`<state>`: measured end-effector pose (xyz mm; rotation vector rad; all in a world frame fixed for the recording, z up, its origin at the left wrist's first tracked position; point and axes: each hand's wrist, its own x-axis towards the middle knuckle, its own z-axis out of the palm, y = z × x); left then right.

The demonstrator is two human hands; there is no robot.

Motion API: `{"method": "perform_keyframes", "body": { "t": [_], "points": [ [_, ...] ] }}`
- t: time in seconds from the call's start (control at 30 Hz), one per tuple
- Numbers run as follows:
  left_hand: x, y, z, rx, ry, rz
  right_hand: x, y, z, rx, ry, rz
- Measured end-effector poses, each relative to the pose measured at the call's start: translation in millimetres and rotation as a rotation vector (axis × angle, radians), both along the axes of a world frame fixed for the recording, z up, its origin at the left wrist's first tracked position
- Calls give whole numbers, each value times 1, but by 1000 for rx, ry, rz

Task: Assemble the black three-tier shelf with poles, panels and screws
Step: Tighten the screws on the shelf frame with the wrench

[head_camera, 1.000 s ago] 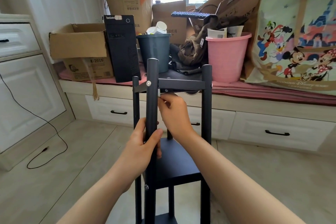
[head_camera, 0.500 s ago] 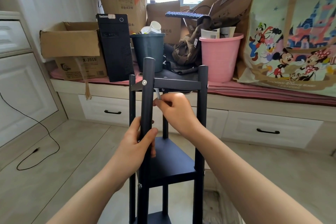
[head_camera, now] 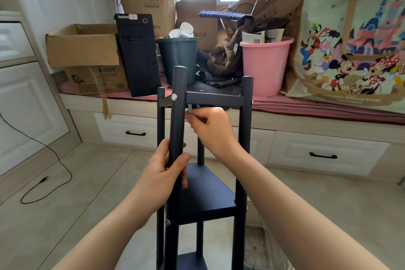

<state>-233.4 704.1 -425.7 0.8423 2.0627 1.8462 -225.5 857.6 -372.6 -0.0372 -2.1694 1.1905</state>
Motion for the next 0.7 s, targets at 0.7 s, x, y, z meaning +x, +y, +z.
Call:
{"method": "perform_keyframes", "body": {
  "t": [0.7],
  "points": [
    [-3, -2, -5, 23, 36, 3, -45, -23, -34, -58, 345, -206]
  ]
}}
